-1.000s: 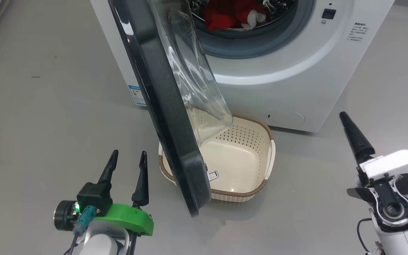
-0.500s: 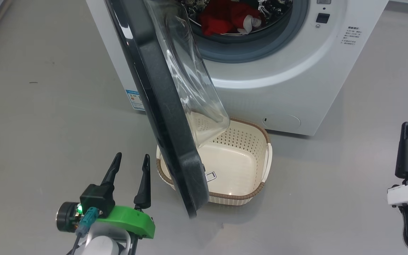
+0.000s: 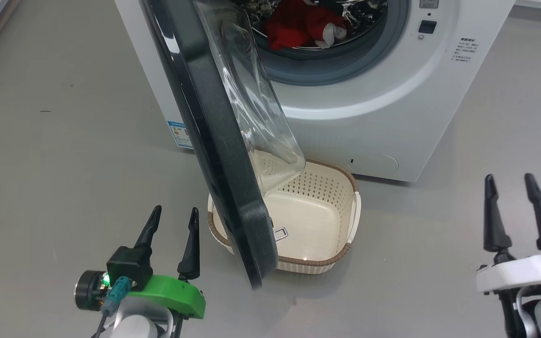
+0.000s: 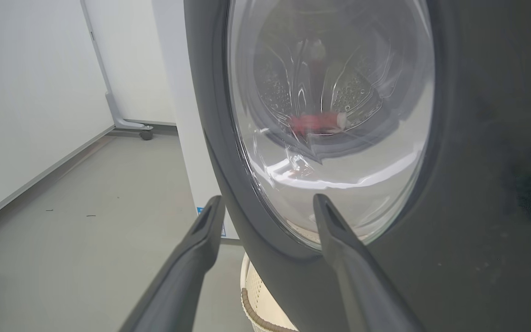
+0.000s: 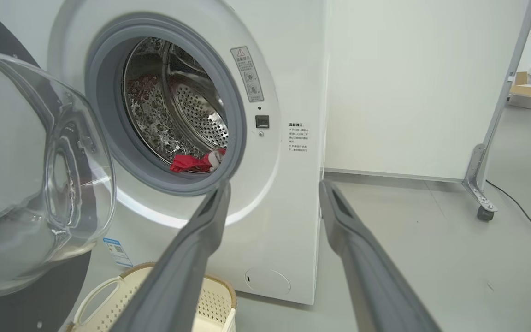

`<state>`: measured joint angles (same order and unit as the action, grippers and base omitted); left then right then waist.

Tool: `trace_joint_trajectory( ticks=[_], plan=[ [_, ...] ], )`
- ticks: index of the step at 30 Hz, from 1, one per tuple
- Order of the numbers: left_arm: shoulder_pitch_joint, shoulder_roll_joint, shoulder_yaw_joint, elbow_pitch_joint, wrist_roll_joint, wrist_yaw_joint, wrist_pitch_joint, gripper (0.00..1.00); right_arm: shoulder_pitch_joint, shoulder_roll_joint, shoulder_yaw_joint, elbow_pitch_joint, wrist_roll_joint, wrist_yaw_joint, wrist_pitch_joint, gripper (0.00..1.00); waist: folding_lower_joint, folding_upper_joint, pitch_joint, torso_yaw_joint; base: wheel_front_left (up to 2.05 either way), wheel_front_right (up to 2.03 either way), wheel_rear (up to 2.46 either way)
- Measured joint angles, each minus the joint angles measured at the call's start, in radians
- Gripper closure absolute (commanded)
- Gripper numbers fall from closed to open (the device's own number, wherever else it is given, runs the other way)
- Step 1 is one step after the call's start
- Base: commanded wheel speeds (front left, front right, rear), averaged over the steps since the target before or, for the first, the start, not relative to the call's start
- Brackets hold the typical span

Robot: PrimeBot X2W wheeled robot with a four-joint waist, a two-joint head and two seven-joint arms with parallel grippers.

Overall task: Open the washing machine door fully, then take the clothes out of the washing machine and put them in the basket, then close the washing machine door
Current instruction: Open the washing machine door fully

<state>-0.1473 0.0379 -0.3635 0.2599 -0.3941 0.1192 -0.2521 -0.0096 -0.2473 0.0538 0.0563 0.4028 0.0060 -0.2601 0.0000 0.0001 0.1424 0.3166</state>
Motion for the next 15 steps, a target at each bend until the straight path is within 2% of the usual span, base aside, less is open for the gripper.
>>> trace_joint_trajectory(
  ticks=[15],
  plan=[
    [0.001, 0.0, 0.0, 0.001, 0.0, 0.0, 0.0, 0.0, 0.055, 0.111, 0.054, -0.024, -0.103, 0.013, 0.001, 0.0, 0.0, 0.0, 0.007, 0.005, 0.0, 0.0, 0.0]
  ],
)
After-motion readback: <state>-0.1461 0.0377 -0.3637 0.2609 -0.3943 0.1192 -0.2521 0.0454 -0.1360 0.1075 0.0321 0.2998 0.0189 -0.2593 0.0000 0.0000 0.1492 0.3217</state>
